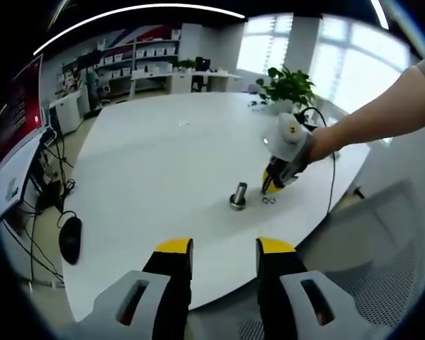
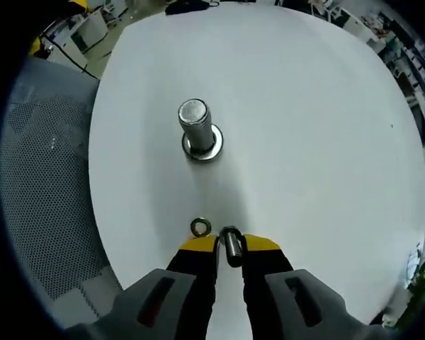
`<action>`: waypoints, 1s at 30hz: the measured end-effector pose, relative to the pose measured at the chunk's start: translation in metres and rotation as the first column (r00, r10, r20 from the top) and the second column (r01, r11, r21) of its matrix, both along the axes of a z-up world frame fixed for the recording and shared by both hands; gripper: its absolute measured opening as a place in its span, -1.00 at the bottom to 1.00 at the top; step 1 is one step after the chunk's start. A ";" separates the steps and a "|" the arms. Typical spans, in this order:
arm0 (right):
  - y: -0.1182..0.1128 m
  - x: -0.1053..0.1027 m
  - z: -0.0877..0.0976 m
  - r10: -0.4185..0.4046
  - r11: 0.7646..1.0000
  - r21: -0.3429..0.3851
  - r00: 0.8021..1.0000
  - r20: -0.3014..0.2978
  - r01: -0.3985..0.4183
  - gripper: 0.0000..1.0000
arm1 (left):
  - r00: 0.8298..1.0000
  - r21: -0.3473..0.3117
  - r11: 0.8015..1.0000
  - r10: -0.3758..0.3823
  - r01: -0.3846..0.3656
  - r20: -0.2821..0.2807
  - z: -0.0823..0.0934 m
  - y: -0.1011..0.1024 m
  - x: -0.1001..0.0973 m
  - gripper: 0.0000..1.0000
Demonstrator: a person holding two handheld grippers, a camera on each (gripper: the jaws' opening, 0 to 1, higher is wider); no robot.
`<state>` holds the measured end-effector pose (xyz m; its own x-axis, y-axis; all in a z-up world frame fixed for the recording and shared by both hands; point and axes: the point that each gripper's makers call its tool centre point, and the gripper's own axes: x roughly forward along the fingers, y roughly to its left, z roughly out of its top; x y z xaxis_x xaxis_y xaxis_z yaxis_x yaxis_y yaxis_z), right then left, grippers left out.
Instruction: Place the washer onto the threaded stud by aligning its center hole with the stud, sliding it down to the base, and recovering from edge contact or off-axis alignment until the washer reaches the visible bottom stop.
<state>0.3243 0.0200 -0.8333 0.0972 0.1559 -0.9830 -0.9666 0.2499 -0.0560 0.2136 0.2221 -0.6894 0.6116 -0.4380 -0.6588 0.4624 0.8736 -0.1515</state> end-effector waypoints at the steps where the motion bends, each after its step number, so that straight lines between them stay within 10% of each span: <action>1: 0.001 0.000 0.001 -0.005 1.000 0.007 1.000 0.000 0.005 -0.71 | 1.000 0.002 1.000 0.000 0.000 -0.002 0.000 0.000 0.000 -0.33; 30: -0.017 -0.023 0.001 -0.095 0.994 0.051 0.995 -0.019 0.096 -0.54 | 1.000 0.014 1.000 0.008 -0.008 0.006 0.001 0.002 -0.002 -0.33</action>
